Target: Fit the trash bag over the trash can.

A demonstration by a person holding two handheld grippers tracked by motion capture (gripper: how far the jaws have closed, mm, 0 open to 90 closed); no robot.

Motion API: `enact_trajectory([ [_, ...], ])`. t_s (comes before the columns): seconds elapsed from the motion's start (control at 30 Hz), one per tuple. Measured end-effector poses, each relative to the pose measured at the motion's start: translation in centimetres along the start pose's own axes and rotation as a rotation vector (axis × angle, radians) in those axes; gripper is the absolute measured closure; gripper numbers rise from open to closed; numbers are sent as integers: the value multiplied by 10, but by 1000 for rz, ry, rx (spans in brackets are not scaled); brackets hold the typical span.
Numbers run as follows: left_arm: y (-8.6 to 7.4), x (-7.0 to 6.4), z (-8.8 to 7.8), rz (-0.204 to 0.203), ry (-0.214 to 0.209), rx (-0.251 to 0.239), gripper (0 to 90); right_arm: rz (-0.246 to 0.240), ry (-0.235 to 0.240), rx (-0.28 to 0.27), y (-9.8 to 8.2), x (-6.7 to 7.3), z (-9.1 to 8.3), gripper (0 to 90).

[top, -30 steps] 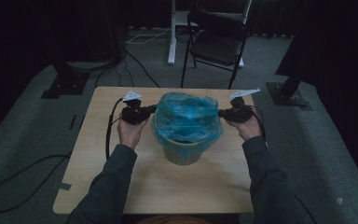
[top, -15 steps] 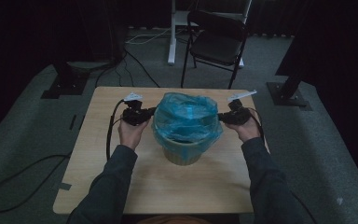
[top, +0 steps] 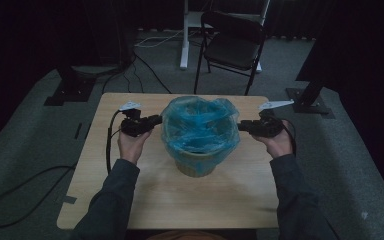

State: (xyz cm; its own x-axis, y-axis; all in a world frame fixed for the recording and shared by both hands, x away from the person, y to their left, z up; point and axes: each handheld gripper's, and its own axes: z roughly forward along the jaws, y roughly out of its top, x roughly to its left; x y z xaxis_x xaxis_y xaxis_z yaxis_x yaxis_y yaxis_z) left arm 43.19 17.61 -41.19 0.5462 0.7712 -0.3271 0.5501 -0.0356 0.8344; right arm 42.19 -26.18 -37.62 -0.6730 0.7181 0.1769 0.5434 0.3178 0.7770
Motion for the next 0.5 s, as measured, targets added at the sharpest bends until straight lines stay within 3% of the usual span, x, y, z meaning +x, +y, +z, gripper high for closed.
enact_trajectory([
  [0.1, -2, 1, -14, -14, -2, -19, 697, -9, 34, -44, -3, 10, -15, 684],
  [0.33, -4, -1, -20, -20, -20, -29, 664, -12, 103, -96, -4, 23, -27, 633],
  [0.43, -4, -3, -18, -19, -27, -23, 672, -7, 125, -72, -4, 26, -22, 621],
  [0.5, -5, -4, -16, -8, -32, -11, 693, 3, 140, -48, -6, 25, -17, 687],
])
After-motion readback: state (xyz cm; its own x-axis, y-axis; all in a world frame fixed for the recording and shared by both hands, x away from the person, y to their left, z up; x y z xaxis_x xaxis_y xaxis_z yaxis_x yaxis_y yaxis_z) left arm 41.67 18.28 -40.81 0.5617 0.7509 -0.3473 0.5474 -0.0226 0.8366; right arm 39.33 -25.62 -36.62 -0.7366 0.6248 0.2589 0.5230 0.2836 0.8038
